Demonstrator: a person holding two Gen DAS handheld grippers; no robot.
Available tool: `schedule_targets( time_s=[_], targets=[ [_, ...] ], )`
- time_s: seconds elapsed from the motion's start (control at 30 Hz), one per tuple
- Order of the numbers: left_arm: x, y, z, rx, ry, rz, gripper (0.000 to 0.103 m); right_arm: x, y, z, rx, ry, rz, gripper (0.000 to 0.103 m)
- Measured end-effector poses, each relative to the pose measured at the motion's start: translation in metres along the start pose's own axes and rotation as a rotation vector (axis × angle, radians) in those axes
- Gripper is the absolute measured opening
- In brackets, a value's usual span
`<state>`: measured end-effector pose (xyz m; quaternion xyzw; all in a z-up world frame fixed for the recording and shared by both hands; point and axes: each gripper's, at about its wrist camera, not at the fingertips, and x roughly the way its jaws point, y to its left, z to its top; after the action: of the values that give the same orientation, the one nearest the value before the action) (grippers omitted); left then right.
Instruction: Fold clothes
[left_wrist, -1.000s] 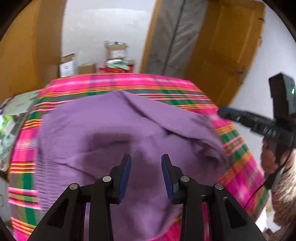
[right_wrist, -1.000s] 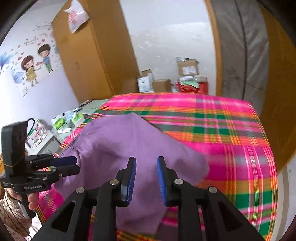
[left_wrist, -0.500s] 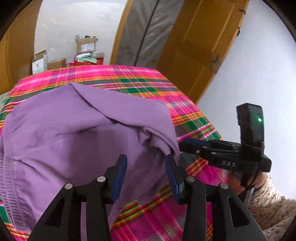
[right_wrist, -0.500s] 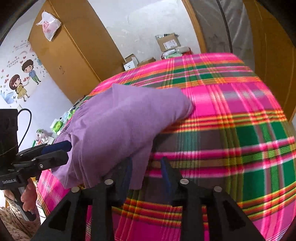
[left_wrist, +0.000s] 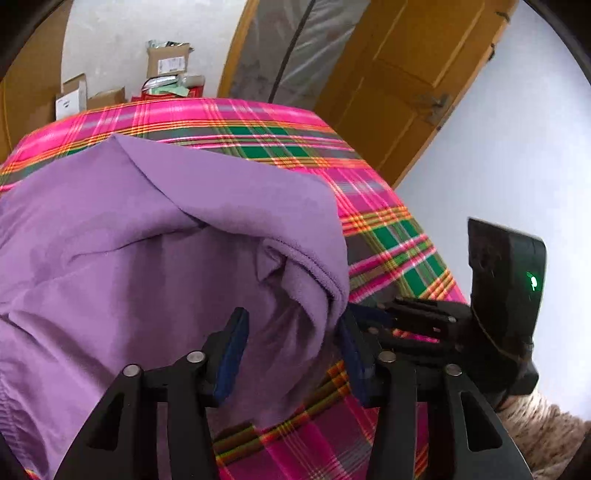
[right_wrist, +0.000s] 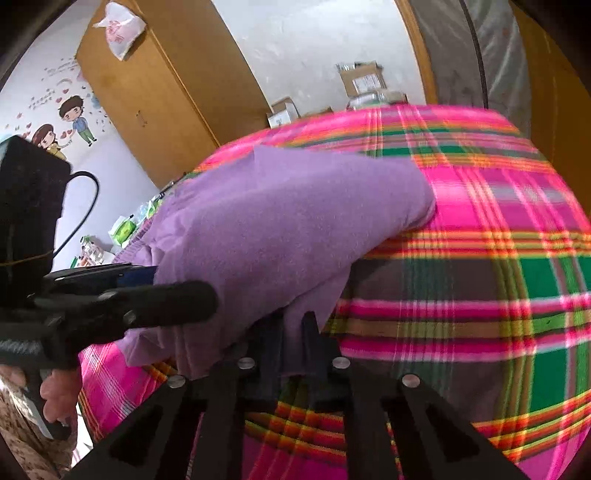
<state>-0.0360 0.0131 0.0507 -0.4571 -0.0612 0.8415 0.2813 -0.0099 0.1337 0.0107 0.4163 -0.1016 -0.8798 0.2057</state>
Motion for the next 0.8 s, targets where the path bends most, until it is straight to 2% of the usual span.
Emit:
schedule_targets(
  time_s=[0.13,0.23,0.43,0.67,0.8],
  targets=[
    [-0.003,0.008,0.008,-0.014,-0.029,-0.01,0.016,-0.014,0.001,0.01,0.002,-0.046,0.001,0.009],
    [-0.005,0.014,0.016,-0.032,-0.052,-0.021,0.012,-0.021,0.006,0.02,-0.014,-0.081,-0.006,0.008],
    [-0.017,0.031,0.033,-0.097,-0.129,-0.031,0.012,-0.033,0.012,0.046,-0.04,-0.155,-0.007,0.008],
    [-0.015,0.056,0.045,-0.171,-0.15,-0.014,0.012,-0.043,0.015,0.087,-0.061,-0.267,-0.038,0.008],
    [-0.014,0.071,0.052,-0.213,-0.162,-0.004,0.012,-0.035,0.008,0.11,-0.048,-0.284,-0.061,0.008]
  ],
)
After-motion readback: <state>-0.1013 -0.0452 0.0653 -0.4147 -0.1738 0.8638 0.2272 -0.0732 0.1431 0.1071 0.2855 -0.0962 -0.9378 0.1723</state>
